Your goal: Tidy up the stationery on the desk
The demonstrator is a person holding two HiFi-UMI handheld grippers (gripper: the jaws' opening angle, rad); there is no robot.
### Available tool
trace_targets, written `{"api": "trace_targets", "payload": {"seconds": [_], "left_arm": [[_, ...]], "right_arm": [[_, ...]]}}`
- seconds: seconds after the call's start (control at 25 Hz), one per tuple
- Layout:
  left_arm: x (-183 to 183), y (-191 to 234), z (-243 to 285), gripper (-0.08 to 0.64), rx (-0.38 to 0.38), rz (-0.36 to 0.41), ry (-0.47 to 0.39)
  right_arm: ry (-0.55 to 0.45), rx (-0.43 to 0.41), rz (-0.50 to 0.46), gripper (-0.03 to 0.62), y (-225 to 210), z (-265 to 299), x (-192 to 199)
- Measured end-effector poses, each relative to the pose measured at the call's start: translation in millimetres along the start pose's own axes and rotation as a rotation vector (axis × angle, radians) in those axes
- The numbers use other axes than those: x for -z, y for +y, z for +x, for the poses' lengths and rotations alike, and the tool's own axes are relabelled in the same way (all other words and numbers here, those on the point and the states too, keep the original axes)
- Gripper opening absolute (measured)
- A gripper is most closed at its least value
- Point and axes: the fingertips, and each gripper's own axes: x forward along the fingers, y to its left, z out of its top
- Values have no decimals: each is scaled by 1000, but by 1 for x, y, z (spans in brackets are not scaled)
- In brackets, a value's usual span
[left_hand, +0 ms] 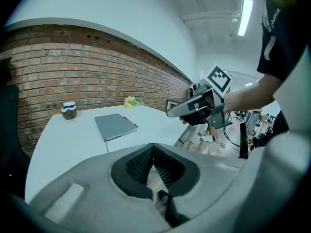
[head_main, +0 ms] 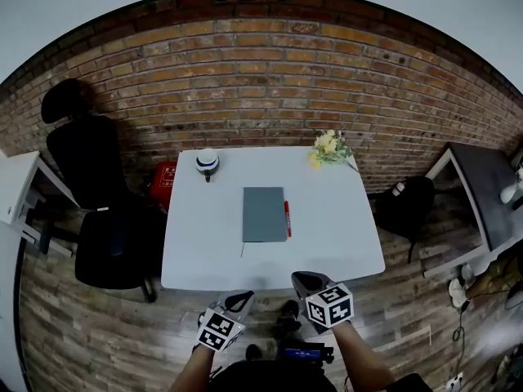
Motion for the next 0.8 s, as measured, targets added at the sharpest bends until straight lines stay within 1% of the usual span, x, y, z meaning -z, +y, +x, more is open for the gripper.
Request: {"api": "trace_targets", "payload": {"seconds": [0.08, 0.16, 0.24, 0.36, 0.44, 0.6, 0.8], "left_arm": [[4, -1, -12, 11, -21, 42, -8], [6, -3, -21, 11, -39, 64, -19], [6, -8, -29, 11, -37, 48, -39], [1, -15, -38, 11, -17, -24, -83], [-3, -18, -43, 11, -3, -54, -111], [1, -25, -52, 11, -1, -38, -107], [3, -29, -56, 11, -10, -53, -109]], "right_arm": [[-21, 27, -32, 9, 15, -5, -5], [-43, 39, -57, 9, 31, -11, -10], [-54, 37, -71, 9, 44, -18, -11], [-62, 47, -83, 9, 56, -27, -8], [-75, 67, -82, 9, 60, -31, -6], [-96, 100, -70, 9, 62, -39, -1], [-100, 110, -63, 8, 63, -47, 5]]}}
